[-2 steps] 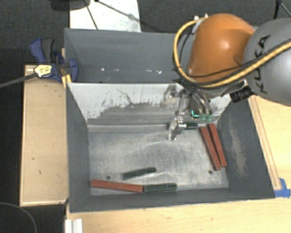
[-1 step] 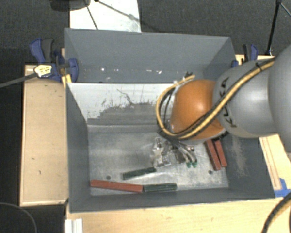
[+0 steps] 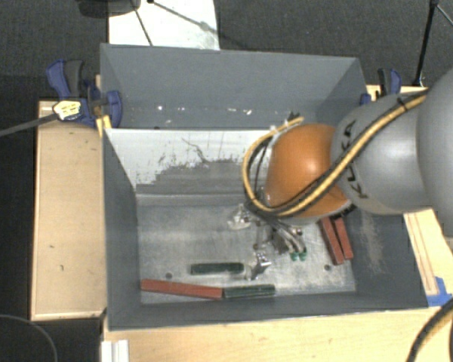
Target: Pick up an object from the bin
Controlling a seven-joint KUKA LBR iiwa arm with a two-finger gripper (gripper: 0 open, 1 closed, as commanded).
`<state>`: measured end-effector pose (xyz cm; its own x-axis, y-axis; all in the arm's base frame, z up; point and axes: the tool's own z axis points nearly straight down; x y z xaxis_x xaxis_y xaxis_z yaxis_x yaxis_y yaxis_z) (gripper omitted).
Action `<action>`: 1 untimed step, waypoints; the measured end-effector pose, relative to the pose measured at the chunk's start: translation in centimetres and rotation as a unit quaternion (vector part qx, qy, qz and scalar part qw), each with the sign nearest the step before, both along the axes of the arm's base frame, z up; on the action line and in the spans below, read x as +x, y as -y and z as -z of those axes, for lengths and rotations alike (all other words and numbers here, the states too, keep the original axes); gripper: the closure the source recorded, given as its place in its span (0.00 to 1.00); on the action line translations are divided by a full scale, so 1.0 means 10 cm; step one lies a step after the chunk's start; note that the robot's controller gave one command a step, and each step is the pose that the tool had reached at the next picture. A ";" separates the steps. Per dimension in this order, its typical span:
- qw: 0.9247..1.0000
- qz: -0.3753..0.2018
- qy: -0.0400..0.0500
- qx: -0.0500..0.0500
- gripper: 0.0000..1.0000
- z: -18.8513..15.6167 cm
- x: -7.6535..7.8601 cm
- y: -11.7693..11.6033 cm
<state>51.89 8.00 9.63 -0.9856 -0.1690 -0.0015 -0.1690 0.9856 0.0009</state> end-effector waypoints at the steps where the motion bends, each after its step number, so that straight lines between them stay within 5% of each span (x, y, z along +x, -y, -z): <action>1: 1.000 0.001 0.000 0.000 0.00 0.00 0.00 0.00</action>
Offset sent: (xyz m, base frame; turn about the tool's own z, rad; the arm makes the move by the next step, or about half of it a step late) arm -0.0207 0.0296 -0.0263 -0.0897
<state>51.89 8.00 9.63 -0.9858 -0.1679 -0.0015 -0.1679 0.9858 0.0009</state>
